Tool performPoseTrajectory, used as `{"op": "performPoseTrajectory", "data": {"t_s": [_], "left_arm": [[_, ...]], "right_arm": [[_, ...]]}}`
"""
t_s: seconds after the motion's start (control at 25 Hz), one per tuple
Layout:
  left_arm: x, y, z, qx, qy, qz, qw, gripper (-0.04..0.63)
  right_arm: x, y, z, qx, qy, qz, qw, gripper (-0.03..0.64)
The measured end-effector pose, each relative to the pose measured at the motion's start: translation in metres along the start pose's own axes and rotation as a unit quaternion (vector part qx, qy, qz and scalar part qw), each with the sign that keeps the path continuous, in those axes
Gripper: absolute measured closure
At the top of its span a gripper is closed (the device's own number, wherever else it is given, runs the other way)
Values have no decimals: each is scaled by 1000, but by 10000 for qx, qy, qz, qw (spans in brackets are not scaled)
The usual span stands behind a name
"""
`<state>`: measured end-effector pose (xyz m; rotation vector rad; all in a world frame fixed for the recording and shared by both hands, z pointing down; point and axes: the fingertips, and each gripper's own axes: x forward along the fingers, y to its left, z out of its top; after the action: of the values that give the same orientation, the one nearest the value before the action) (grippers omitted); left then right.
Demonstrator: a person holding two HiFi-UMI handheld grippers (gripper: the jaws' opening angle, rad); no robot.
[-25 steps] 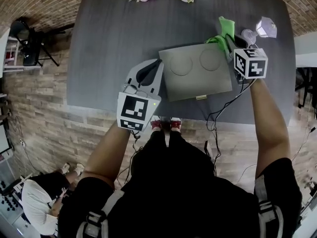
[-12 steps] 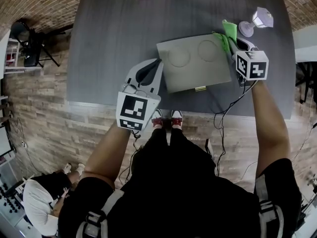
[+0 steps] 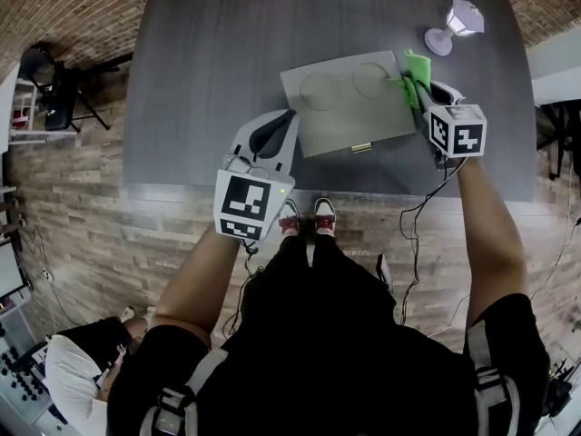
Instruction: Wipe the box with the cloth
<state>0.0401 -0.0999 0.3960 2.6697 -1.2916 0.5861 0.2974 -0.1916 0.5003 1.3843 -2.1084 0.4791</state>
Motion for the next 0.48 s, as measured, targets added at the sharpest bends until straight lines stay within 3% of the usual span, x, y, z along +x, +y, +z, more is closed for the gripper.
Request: {"op": "performPoseTrajectory", "data": {"t_s": [0.48], "left_arm": [[-32,-13,7,59,-137,24,9999,586]], "right_arm": [[-45,12,-38,184,109,-153,9997,578]]}}
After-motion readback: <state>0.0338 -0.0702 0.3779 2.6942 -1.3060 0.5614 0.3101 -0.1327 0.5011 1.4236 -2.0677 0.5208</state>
